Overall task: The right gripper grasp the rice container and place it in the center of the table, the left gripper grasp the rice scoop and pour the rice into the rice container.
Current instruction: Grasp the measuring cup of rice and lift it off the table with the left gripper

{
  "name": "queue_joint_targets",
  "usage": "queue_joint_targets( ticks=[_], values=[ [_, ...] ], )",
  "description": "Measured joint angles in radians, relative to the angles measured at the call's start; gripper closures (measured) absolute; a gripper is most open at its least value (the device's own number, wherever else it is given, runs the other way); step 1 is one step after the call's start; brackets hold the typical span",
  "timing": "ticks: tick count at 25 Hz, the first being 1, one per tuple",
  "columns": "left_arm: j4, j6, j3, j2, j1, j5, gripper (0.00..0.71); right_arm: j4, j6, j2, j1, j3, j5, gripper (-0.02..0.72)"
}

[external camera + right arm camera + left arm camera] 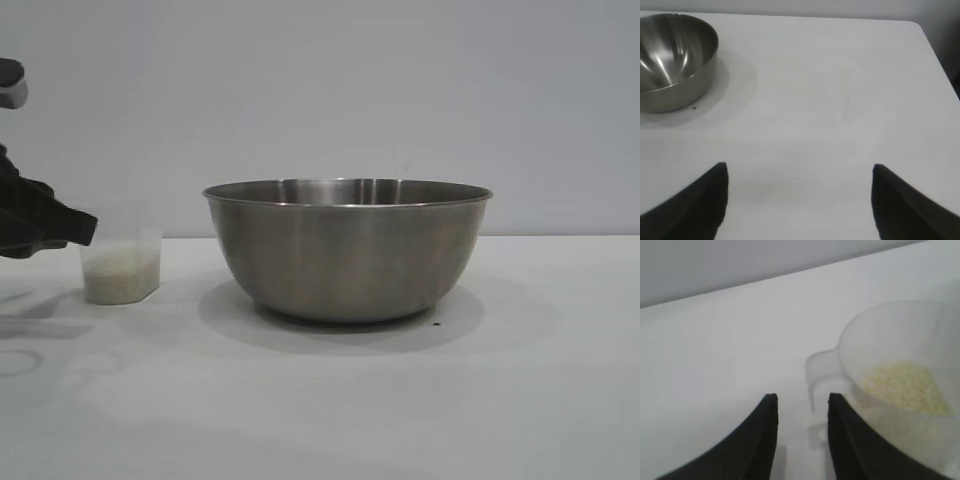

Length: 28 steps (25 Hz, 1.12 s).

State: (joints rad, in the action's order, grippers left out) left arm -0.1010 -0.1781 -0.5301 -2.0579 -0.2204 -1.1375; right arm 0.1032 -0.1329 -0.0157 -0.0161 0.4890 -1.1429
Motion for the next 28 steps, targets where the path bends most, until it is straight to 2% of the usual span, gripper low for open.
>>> queue_joint_targets(
  ticks=[3, 8, 18, 24, 28],
  values=[
    [0.048, 0.000, 0.000, -0.006, 0.006, 0.000, 0.457, 0.000, 0.000, 0.000, 0.000, 0.000, 0.000, 0.199],
    [0.061, 0.000, -0.020, -0.036, 0.006, 0.000, 0.457, 0.000, 0.000, 0.000, 0.000, 0.000, 0.000, 0.199],
    [0.096, 0.000, -0.146, -0.095, 0.007, 0.000, 0.457, 0.000, 0.000, 0.000, 0.000, 0.000, 0.000, 0.199],
    [0.207, 0.000, -0.192, -0.097, 0.007, 0.002, 0.710, 0.000, 0.000, 0.000, 0.000, 0.000, 0.000, 0.199],
    [0.225, 0.000, -0.208, -0.098, 0.007, 0.004, 0.710, 0.000, 0.000, 0.000, 0.000, 0.000, 0.000, 0.199]
  ],
)
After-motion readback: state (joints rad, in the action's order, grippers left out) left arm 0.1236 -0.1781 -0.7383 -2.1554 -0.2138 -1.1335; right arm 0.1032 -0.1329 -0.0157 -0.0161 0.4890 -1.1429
